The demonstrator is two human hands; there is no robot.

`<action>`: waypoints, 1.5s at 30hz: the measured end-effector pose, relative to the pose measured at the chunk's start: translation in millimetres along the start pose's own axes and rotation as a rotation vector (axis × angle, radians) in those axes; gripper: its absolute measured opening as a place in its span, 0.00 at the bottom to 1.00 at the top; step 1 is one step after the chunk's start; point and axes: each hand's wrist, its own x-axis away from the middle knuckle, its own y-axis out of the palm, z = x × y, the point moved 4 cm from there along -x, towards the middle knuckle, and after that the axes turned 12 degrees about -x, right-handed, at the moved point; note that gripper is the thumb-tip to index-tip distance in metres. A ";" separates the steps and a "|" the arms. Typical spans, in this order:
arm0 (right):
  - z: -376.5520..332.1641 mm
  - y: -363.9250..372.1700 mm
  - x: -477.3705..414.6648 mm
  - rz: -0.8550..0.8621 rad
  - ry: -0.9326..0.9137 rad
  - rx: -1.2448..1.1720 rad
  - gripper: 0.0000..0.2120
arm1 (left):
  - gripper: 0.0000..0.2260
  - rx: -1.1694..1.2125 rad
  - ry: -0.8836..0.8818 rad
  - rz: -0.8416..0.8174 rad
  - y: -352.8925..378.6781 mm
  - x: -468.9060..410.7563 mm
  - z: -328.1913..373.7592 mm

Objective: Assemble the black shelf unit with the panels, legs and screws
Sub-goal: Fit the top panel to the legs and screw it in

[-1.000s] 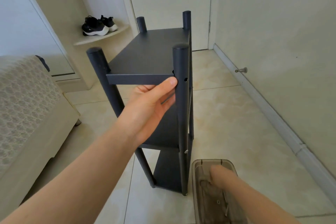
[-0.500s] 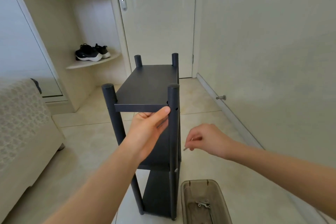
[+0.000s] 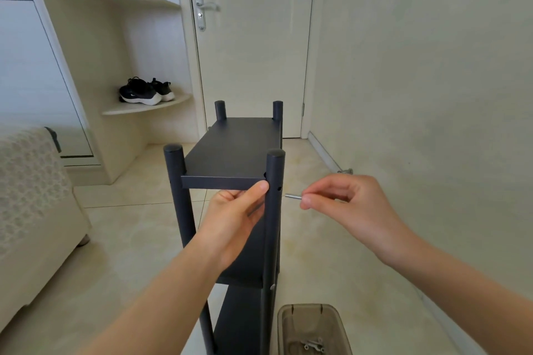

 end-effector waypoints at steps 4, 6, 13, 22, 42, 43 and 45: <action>-3.1 4.2 -4.0 0.000 0.002 -0.027 0.05 | 0.09 0.014 -0.011 0.026 0.3 1.0 1.1; -3.9 7.9 -4.9 -0.007 0.007 -0.015 0.05 | 0.09 0.020 -0.011 0.029 -1.0 -0.1 0.7; -2.9 12.2 -8.9 0.002 0.021 -0.038 0.04 | 0.14 0.039 -0.001 -0.014 -2.9 -1.7 -1.2; -4.6 6.8 -6.5 0.025 0.052 -0.072 0.05 | 0.08 0.023 -0.006 -0.008 -3.7 0.0 1.0; -0.6 17.3 -3.0 0.011 -0.060 0.126 0.04 | 0.15 0.021 -0.003 -0.065 -11.1 -0.8 0.6; -0.4 18.0 -3.2 0.010 -0.062 0.127 0.05 | 0.15 0.011 -0.002 -0.066 -11.9 -1.3 0.9; 0.5 19.0 -3.4 0.014 -0.063 0.117 0.05 | 0.16 -0.019 -0.005 -0.062 -13.1 -2.1 0.8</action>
